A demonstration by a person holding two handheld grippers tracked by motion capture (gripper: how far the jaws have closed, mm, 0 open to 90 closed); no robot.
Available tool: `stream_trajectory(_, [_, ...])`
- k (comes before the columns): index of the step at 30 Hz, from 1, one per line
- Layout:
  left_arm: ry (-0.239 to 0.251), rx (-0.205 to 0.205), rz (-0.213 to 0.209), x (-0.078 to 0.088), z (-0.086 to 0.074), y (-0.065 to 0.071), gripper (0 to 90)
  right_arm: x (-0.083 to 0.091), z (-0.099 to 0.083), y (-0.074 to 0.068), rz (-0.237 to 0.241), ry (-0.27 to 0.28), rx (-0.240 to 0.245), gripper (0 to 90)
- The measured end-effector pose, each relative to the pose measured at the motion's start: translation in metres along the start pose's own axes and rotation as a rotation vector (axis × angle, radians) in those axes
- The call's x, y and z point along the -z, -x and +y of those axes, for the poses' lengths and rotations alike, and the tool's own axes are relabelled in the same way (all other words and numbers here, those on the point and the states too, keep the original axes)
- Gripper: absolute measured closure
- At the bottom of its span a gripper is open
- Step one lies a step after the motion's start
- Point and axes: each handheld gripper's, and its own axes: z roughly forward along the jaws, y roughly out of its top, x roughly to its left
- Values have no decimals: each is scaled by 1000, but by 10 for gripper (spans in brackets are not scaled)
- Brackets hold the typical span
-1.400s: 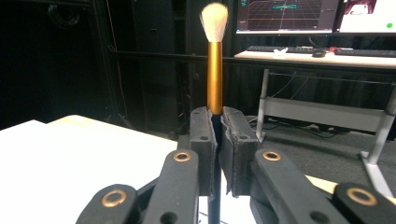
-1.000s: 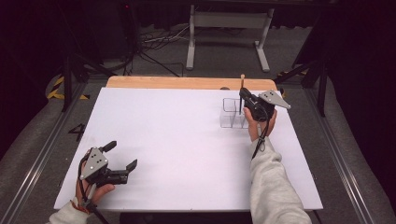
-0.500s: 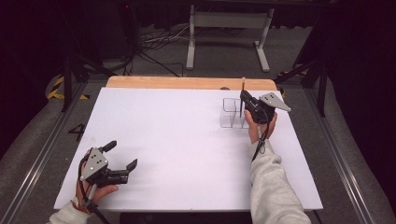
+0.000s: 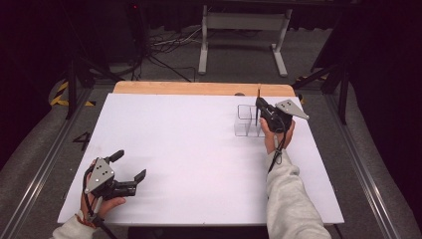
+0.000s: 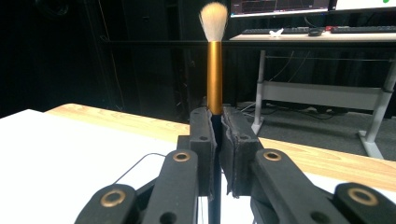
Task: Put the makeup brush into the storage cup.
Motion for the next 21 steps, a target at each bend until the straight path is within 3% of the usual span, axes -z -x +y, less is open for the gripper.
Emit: stream_trajectory(21, [-1,-4,2,-1,0,0,50,14,16,-2,15,26,35,671])
